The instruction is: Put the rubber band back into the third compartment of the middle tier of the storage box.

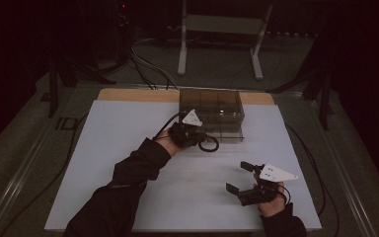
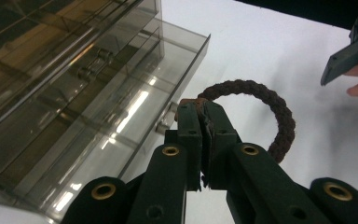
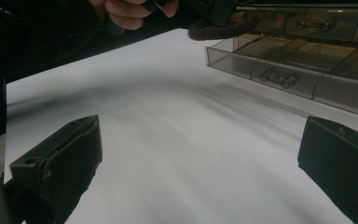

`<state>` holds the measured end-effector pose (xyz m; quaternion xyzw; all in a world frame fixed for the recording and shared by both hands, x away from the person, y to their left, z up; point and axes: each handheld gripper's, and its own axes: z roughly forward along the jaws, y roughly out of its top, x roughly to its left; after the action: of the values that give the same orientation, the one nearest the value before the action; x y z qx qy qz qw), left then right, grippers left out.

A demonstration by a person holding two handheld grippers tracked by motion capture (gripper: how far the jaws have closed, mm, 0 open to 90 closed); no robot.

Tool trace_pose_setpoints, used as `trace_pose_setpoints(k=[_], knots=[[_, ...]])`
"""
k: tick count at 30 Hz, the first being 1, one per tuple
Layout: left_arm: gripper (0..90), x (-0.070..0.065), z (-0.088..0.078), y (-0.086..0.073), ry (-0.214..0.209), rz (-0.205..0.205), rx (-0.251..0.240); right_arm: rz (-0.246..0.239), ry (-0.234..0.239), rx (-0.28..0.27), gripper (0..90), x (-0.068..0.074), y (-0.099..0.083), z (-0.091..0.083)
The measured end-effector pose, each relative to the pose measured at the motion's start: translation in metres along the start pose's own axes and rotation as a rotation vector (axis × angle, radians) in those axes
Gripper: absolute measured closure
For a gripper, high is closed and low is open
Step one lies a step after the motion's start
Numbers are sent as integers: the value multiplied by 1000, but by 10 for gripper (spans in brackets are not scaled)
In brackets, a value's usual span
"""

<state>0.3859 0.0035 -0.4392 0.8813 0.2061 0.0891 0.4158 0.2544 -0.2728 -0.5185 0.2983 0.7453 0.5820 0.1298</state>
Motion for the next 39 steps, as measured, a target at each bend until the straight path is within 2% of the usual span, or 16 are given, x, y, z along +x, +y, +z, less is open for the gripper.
trace_pose_setpoints(k=[12,25,39], knots=[[884,1,12,21,-15,-17,-27,1,5,-3,0,0,0,-1],[884,8,26,42,-7,-46,-66,-2,4,-6,0,1,1,-1],[883,11,55,59,0,-87,-93,-5,8,-11,0,1,1,-3]])
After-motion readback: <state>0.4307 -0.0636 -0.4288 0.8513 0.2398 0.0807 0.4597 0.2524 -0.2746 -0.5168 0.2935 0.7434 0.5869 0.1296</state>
